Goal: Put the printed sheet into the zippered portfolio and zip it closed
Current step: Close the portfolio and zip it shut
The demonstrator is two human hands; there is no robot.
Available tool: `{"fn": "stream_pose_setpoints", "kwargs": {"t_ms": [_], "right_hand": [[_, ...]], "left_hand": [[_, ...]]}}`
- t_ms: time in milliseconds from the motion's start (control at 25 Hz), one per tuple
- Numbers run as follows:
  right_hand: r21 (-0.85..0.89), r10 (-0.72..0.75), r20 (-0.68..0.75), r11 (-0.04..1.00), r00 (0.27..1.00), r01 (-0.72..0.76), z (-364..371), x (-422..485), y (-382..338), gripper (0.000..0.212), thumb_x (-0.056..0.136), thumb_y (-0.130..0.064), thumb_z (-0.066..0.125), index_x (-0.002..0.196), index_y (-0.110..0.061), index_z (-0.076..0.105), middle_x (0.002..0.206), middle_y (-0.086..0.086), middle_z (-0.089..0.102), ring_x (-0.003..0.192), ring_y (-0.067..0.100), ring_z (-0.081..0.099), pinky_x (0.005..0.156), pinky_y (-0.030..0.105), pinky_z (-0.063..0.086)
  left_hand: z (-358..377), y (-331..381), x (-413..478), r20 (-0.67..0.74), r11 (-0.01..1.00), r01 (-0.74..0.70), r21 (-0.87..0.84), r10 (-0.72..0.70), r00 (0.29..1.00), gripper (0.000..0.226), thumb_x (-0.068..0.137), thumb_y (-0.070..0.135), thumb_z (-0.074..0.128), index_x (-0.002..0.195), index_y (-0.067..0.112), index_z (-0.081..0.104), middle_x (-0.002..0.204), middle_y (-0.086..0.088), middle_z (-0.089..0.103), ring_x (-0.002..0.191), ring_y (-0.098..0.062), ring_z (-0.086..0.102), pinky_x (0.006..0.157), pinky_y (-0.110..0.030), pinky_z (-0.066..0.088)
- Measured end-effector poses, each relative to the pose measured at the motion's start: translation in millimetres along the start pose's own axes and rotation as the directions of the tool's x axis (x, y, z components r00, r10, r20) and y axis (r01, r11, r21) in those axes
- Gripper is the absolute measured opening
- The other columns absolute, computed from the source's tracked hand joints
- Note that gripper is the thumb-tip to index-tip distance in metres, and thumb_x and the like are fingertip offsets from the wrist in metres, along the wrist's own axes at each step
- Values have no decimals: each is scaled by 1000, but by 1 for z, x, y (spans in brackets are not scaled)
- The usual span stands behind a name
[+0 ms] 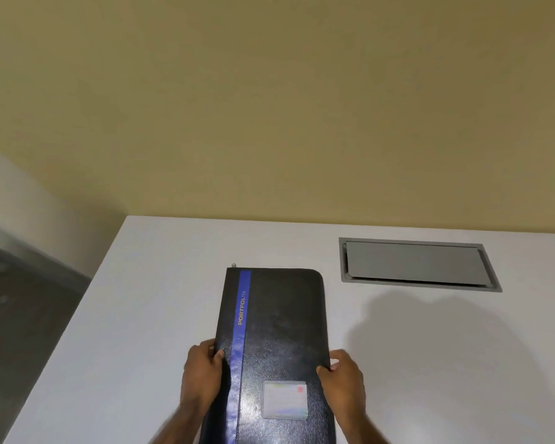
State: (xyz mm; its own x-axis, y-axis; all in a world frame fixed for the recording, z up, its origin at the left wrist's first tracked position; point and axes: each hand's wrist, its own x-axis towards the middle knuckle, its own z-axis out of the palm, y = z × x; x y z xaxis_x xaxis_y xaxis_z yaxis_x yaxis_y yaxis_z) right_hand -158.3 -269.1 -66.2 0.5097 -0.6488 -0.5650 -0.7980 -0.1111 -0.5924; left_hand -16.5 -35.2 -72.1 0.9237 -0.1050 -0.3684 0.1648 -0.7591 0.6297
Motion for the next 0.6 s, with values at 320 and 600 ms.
{"fn": "stream_pose_setpoints", "kwargs": {"t_ms": [320,600], "right_hand": [[34,54,47,998,997,-55,-3,3,-6,33,80,-12,67,109,-25,60,96,0,72,78,12,65,68,24,50],[185,18,27,982,999,-22,-2,3,-21,40,82,4,61,109,-25,66,103,2,74,90,25,69,85,38,57]], "left_hand": [[-9,14,-6,-16,991,102,-89,-104,994,18,86,5,66,93,19,75,72,11,73,70,-1,66,60,-18,45],[-16,26,7,19,980,146,-133,-145,989,21,84,6,67,100,19,73,82,7,75,75,-11,68,65,-27,47]]}}
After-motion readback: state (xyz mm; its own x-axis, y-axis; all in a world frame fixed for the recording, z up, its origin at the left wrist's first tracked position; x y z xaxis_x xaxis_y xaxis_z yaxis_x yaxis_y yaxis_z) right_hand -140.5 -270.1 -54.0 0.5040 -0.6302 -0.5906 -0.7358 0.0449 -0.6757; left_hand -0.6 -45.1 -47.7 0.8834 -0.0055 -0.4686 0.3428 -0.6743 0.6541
